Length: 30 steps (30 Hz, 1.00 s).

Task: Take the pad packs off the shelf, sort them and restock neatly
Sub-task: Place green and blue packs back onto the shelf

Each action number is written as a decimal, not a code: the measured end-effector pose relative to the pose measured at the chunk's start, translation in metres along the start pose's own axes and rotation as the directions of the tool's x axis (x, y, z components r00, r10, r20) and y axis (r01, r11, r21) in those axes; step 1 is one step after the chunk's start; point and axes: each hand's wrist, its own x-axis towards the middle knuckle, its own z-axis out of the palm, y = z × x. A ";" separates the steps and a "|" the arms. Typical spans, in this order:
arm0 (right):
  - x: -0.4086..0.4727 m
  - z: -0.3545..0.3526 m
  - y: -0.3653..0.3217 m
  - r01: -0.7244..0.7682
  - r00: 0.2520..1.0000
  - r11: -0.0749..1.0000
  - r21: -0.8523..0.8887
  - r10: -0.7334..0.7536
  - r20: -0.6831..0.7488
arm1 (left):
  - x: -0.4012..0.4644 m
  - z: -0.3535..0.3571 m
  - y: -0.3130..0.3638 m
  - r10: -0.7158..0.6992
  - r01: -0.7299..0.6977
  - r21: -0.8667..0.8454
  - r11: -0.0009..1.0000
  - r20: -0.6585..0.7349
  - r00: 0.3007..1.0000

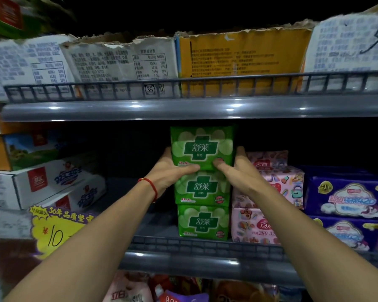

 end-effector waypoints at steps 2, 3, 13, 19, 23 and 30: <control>-0.001 0.006 0.004 0.014 0.995 0.997 -0.078 -0.022 -0.102 | 0.005 0.004 -0.005 -0.004 0.004 0.002 1.000 -0.051 0.999; -0.001 0.009 0.006 0.003 0.989 0.997 -0.081 -0.015 -0.150 | 0.007 0.006 -0.007 -0.008 0.008 0.002 1.000 -0.076 0.997; -0.021 0.041 0.015 -0.010 0.866 0.878 -0.479 -0.232 -0.443 | 0.007 0.014 -0.020 -0.084 0.060 -0.197 0.979 -0.112 0.990; -0.015 0.051 0.023 -0.031 0.863 0.849 -0.527 -0.243 -0.443 | 0.015 0.012 -0.018 -0.142 0.131 -0.153 0.979 -0.065 0.988; -0.017 0.051 0.025 -0.028 0.873 0.852 -0.522 -0.234 -0.429 | 0.006 0.012 -0.018 -0.109 0.095 -0.147 0.985 -0.092 0.990; -0.068 0.057 0.061 0.070 0.809 0.778 -0.625 -0.411 -0.421 | -0.043 0.010 -0.061 -0.116 0.113 -0.079 0.990 -0.035 0.993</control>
